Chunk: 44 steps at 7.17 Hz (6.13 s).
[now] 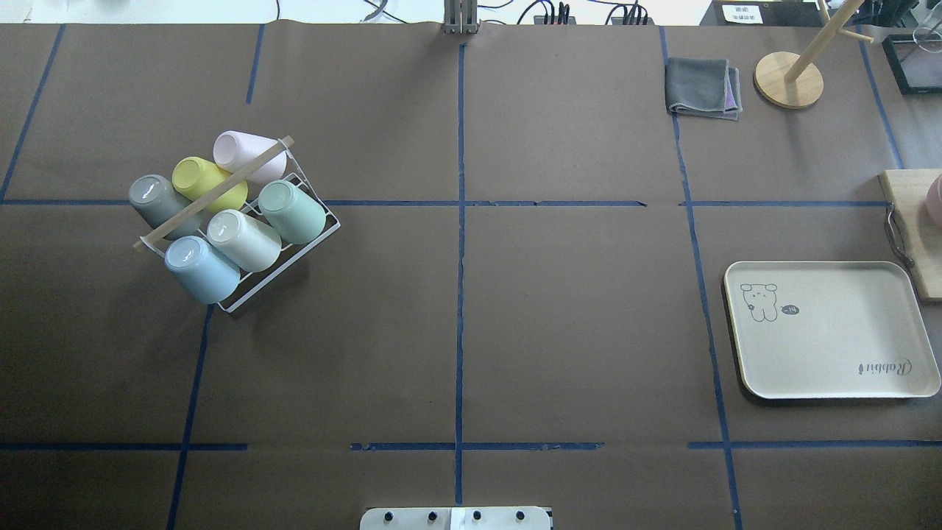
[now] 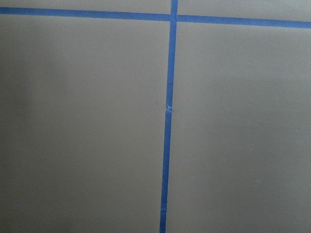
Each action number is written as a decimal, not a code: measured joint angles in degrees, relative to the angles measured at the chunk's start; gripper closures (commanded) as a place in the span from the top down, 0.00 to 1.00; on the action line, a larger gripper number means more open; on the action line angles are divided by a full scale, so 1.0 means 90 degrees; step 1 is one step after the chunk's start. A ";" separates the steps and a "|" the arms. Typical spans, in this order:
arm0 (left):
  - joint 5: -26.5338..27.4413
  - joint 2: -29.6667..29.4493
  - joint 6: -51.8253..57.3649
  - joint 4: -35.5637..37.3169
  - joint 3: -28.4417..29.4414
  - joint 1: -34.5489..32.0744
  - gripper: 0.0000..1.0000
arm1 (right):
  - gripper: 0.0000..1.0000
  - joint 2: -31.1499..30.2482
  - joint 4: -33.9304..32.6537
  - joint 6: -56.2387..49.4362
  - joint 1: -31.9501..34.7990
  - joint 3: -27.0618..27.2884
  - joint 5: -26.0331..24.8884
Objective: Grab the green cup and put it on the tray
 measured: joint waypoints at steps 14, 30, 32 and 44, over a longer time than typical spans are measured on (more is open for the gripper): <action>-0.0013 0.0191 0.0004 -0.0070 -0.0076 0.0007 1.00 | 0.90 -0.0602 0.5032 0.4359 -0.2186 -0.1410 -0.0174; -0.0020 0.0247 0.0005 0.0012 -0.0311 -0.0003 1.00 | 0.00 -0.0723 0.5151 0.4481 -0.2551 -0.1195 -0.0088; -0.0022 0.0388 0.0005 0.0030 -0.0525 -0.0003 1.00 | 0.00 -0.0600 0.5103 0.5006 -0.2608 -0.0696 0.0095; -0.0022 0.0433 0.0005 0.0036 -0.0595 -0.0003 1.00 | 0.02 0.3020 0.3369 0.8736 -0.5926 -0.0337 -0.1515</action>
